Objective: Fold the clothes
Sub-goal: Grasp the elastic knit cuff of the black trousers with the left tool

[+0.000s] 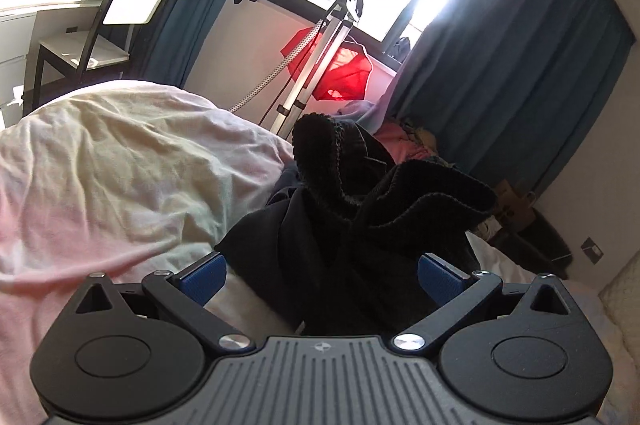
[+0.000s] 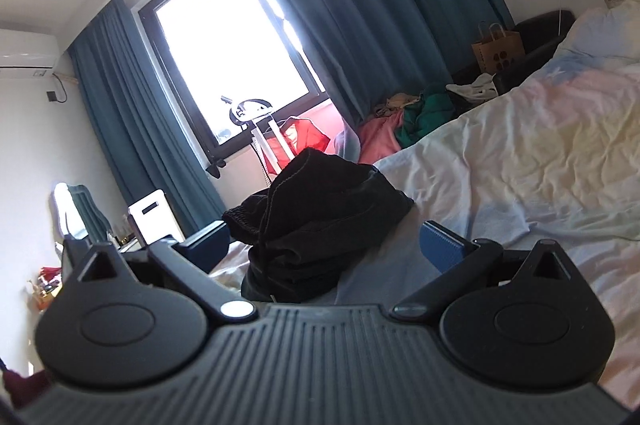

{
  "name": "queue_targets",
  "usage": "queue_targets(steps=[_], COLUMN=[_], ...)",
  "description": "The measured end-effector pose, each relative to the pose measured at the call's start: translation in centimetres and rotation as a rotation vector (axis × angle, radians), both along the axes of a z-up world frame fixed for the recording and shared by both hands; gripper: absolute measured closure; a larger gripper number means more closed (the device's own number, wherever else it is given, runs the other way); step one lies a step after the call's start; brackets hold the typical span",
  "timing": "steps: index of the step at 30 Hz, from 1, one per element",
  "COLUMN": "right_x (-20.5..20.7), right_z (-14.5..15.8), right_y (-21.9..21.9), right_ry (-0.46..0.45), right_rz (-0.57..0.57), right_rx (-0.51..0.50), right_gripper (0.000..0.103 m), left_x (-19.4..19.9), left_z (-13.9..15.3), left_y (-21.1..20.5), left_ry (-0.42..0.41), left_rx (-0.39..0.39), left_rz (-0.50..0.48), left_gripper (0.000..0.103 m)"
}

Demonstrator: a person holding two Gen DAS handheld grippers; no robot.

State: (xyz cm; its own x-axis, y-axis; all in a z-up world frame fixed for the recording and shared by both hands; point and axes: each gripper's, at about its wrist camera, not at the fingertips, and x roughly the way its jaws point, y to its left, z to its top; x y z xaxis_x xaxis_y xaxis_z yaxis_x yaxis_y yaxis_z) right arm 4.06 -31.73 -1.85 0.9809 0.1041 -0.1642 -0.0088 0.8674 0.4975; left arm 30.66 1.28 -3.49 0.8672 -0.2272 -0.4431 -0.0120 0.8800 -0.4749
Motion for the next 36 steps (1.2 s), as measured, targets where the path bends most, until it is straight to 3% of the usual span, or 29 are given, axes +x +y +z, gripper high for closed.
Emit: queue_targets(steps=[4,12,14,16,18,19,22,25,30,36], right_x=[1.9,7.8,8.9,9.5,9.8,9.9,9.8,9.0,7.1,4.1], right_z=[-2.7,-8.4,-9.2,-9.8,-10.2,-10.3,-10.3,-9.8,-8.7,-5.9], right_y=[1.0,1.3,1.2,1.1,1.1,1.2,1.3,1.2,1.1,1.0], right_ry=[-0.022,0.103,0.121,0.123,0.120,0.119,0.103,0.061,0.002,-0.105], right_rz=[0.029,0.063,0.053,0.047,0.046,0.046,0.039,0.030,-0.001,-0.012], right_rx=[-0.042,0.000,0.007,0.010,0.001,-0.005,-0.016,-0.035,-0.066,-0.095], right_gripper=[0.000,0.000,0.000,0.000,0.000,0.000,0.000,0.000,0.000,0.000], left_x=[8.3,19.0,20.6,21.5,21.8,21.5,19.7,16.2,6.9,-5.3], left_z=[-0.9,-3.9,-4.4,-4.6,-4.2,-3.7,-1.4,1.7,7.8,11.9], left_y=[-1.9,-2.5,-2.1,-1.4,-1.3,-1.5,-2.6,-3.5,-3.9,-1.5], left_ry=[-0.009,0.032,0.045,0.053,0.049,0.036,-0.014,-0.063,-0.221,-0.290], left_rx=[-0.014,-0.121,-0.161,-0.213,-0.206,-0.172,-0.072,-0.041,-0.028,-0.009], left_rz=[0.037,0.138,0.153,0.155,0.158,0.149,0.116,0.120,0.097,0.044], left_gripper=[0.000,0.005,0.018,0.044,0.058,0.071,0.079,0.083,0.084,0.084])
